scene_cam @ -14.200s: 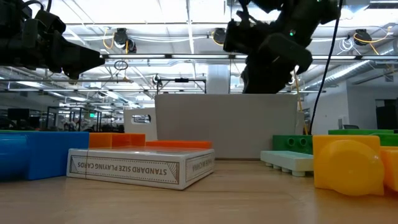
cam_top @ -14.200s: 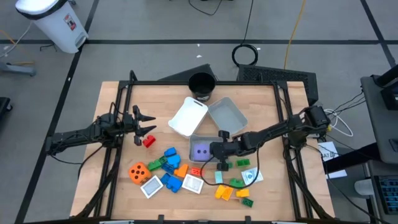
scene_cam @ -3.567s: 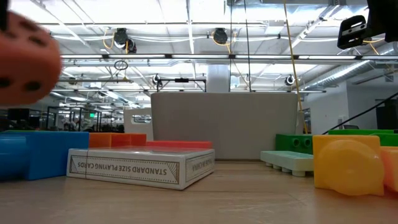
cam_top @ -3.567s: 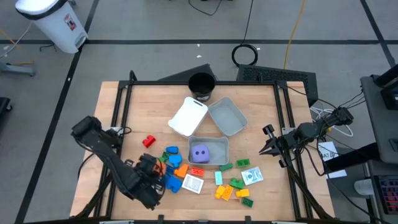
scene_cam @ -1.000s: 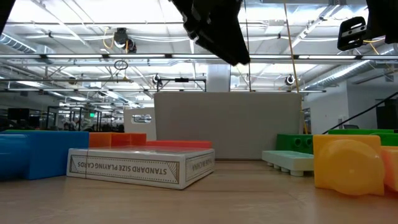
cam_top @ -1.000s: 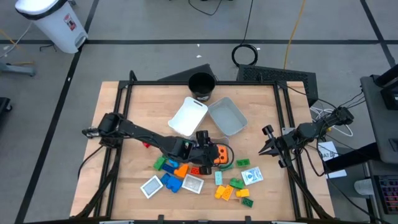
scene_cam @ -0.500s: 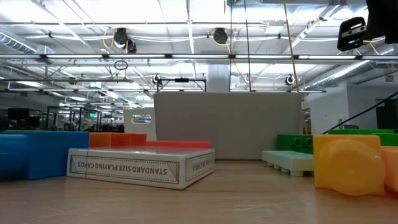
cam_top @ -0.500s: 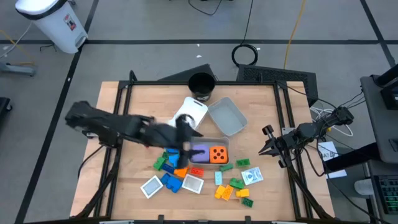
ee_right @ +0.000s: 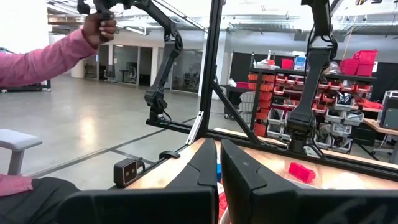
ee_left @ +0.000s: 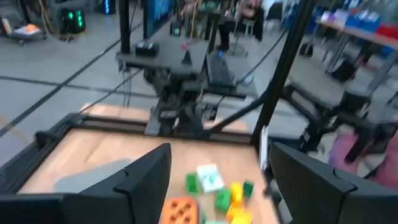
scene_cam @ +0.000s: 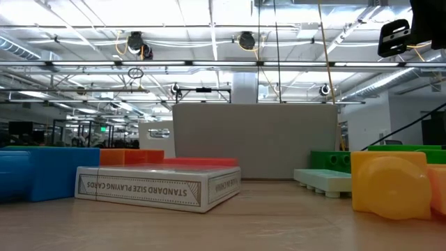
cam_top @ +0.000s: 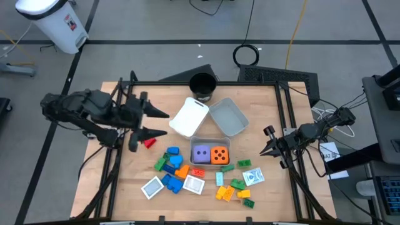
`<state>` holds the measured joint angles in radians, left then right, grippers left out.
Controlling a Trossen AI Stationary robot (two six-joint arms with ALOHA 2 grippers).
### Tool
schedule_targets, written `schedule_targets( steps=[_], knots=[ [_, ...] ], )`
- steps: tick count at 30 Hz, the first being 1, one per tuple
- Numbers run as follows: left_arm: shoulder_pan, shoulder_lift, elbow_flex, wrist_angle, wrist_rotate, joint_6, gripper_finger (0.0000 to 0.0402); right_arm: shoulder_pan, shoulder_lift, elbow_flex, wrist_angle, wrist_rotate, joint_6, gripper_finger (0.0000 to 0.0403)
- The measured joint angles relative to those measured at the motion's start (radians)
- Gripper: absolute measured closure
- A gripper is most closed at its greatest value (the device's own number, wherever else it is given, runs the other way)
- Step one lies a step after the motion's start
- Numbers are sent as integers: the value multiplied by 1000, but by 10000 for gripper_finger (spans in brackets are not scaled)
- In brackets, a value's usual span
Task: Pick & Place Toys
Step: Put the green game piece into the top gray bin
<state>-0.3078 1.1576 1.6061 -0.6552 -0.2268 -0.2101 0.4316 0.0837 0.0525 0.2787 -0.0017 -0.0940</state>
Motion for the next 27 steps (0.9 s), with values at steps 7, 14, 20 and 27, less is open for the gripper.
schedule_targets(
  steps=[7, 14, 20, 27],
  knots=[
    [-2, -52, -201, 52, -128, 68, 123, 0, 0, 0, 0, 0, 0, 403],
    [68, -219, -624, 419, -61, 133, 123, 0, 0, 0, 0, 0, 0, 403],
    [175, -408, -1044, 767, 8, 112, 123, 0, 0, 0, 0, 0, 0, 403],
    [267, -587, -1380, 1030, 18, 43, 123, 0, 0, 0, 0, 0, 0, 403]
  ],
)
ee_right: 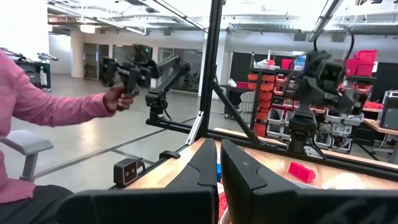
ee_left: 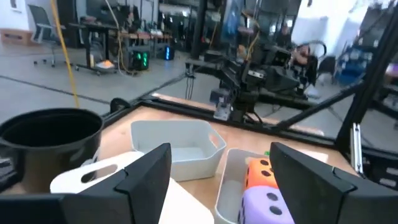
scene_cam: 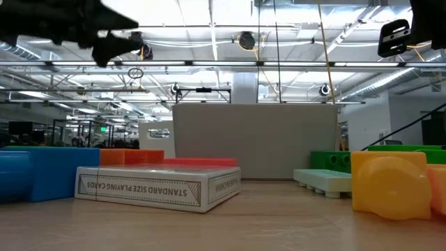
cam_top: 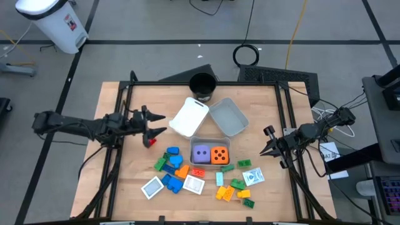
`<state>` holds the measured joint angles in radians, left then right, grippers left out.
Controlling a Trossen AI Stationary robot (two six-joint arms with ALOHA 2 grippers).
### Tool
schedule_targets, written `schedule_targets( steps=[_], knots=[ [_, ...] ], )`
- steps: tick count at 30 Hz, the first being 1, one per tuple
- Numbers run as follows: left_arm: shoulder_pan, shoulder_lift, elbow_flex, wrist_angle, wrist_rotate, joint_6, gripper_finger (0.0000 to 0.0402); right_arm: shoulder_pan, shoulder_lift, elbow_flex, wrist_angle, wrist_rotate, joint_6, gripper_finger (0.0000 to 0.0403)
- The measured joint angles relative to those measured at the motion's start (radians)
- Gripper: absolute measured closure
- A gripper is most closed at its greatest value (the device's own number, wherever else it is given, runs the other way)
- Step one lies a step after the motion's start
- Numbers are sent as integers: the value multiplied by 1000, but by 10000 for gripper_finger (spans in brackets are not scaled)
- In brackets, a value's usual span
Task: Pick & Place Toys
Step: Put the green game piece into the top gray bin
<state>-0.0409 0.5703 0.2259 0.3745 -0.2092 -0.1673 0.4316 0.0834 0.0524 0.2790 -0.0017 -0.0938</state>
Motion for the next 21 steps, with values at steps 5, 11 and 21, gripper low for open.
schedule_targets(
  steps=[5, 11, 21],
  knots=[
    [9, -61, -141, 146, 0, 2, 123, 0, 0, 0, 0, 0, 0, 403],
    [9, -84, -211, 215, -6, 33, 123, 0, 0, 0, 0, 0, 0, 403],
    [50, -235, -211, 100, -11, 120, 123, 0, 0, 0, 70, -1, 64, 403]
  ],
)
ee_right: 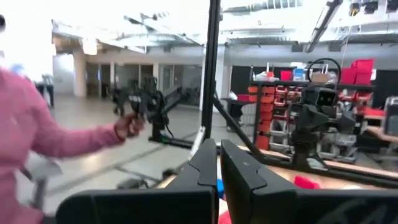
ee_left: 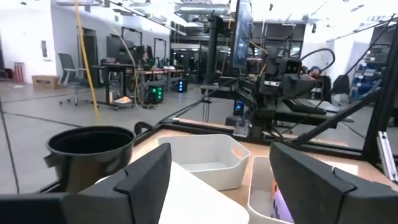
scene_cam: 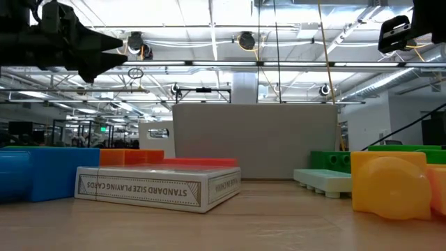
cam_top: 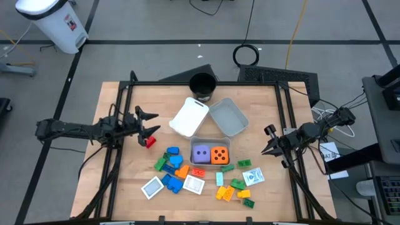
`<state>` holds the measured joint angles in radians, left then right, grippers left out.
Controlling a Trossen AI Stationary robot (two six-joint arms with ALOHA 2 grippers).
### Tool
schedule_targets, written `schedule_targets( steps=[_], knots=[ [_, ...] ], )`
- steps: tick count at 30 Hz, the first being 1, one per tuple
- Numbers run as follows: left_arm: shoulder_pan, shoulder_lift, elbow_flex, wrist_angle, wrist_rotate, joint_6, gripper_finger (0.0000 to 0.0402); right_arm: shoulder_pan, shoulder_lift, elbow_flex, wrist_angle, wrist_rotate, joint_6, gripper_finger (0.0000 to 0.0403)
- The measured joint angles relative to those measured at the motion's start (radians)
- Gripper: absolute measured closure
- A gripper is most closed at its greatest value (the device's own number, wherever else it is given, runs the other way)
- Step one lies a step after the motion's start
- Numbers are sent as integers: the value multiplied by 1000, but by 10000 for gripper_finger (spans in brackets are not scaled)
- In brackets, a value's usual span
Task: Pick & Place Toys
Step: Put the green game piece into the top gray bin
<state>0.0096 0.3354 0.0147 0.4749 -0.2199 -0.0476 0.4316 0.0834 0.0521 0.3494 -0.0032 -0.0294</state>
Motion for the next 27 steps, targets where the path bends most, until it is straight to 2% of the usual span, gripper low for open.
schedule_targets(
  steps=[4, 7, 12, 17, 21, 27],
  knots=[
    [9, -48, 0, -46, 1, -15, 123, 0, 0, 0, 6, 6, 104, 403],
    [9, -48, 0, -48, 2, -9, 123, 0, 0, 0, 10, 52, 148, 403],
    [9, -48, 0, -27, 2, -14, 123, 0, 1, 0, 47, 59, 101, 403],
    [9, -48, 0, -24, 3, -25, 123, 0, 15, 0, 41, 231, 51, 398],
    [9, -48, 0, -23, 3, -25, 123, 0, 75, 0, 17, 294, 17, 347],
    [9, -48, 1, 9, 2, -13, 123, 0, 248, 41, 59, 336, 68, 217]
  ],
)
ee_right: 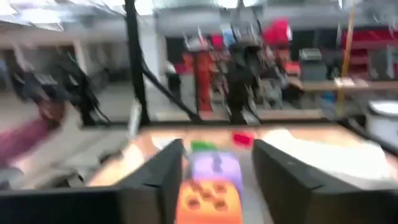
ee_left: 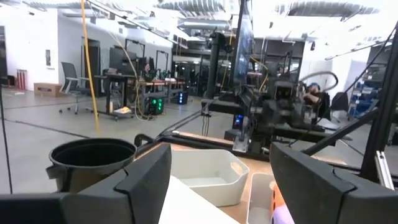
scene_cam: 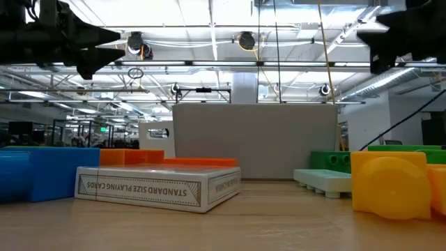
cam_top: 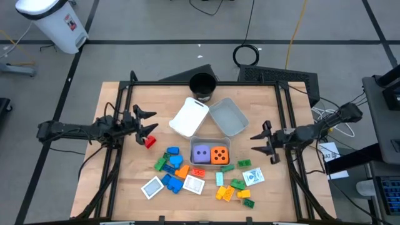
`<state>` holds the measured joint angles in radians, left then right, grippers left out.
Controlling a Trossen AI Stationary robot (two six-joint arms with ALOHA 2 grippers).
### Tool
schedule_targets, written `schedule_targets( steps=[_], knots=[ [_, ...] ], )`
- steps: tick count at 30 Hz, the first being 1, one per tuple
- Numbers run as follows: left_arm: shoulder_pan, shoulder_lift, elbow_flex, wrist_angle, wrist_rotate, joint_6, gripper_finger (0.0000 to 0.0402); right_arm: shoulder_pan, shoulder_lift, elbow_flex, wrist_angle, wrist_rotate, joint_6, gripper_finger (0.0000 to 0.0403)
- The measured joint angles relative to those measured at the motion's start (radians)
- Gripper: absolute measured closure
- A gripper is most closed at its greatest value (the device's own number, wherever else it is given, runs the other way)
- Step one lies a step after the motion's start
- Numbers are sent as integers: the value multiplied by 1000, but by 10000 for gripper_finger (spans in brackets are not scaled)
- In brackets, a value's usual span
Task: Pick & Place Toys
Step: Put the green game piece into the top gray bin
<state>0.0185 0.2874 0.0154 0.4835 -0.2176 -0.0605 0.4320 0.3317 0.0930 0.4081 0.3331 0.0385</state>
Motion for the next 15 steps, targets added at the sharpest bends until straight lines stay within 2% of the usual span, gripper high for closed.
schedule_targets(
  steps=[3, 6, 11, 15],
  knots=[
    [0, 0, 0, -3, 0, 1, 123, 2, 125, 81, -67, 11, 2, 167],
    [0, 0, 0, -8, 0, 3, 123, 2, 261, 170, -149, 11, 32, 140],
    [0, 0, 0, -8, -1, 37, 123, 3, 488, 271, -347, 1, 143, 130],
    [0, 0, 0, -11, -1, 78, 123, 33, 653, 271, -399, -119, 246, 138]
  ],
)
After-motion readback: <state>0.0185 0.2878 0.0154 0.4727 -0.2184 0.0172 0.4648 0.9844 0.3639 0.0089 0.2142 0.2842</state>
